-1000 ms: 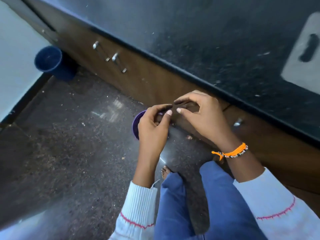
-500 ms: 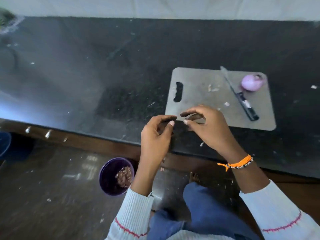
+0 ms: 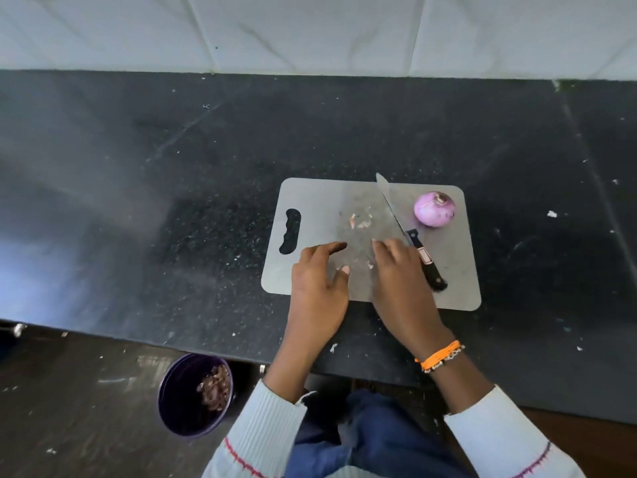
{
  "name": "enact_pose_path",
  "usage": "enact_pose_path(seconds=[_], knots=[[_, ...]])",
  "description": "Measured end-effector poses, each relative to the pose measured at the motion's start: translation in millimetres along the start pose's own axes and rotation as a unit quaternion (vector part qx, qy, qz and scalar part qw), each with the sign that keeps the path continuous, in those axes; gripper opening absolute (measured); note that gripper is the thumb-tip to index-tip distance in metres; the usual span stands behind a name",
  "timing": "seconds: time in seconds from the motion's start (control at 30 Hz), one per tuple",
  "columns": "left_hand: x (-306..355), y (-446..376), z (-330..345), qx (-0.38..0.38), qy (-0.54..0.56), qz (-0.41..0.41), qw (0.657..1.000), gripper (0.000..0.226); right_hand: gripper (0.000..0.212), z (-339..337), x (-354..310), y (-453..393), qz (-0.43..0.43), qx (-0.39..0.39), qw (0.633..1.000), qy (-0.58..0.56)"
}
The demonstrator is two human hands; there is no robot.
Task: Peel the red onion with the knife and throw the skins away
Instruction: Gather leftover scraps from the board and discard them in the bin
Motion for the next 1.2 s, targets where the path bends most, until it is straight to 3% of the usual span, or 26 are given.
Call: enact_pose_path(seconds=[0.23,0.4,0.53,0.83,1.03,1.2], knots=[[-15.7,-11.1,-5.8,-0.045,-0.007,0.004,0.999,0.035,0.043,7.2,-13.5,4.0,-0.017,0.006,1.000,-0.017],[-21.2,-16.8,-14.3,-0.054,-0.003,0.016,0.998,0.035,0.057,10.1,-15.0,-37.4,-0.027,0.011,1.000,0.000],[-22.8,-20.9,-19.1,-0.066,0.002,0.019,0.998,0.035,0.057,20.7,-15.3,-54.4,-0.022,-0.013,0.999,0.024],[-27.6,-28.6,-26.2,-0.077,0.004,0.026,0.997,0.036,0.033,14.6,-24.2,-11.5,-0.018,0.009,1.000,0.007],[-27.0,-34.2,-25.7,-0.076,0.005,0.036,0.996,0.037,0.051,5.5,-3.8,-34.9,0.024,0.043,0.999,0.008],[-29.7,-38.3,-27.8,-0.063,0.014,0.034,0.997,0.041,0.047,17.3,-3.7,-20.1,0.008,0.028,0.999,0.040]])
Point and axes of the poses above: each hand's wrist, its own y-axis away from the middle knuckle, its own z-axis out of the palm, x = y × z, the point moved 4 cm from there along -y, towards the middle knuckle
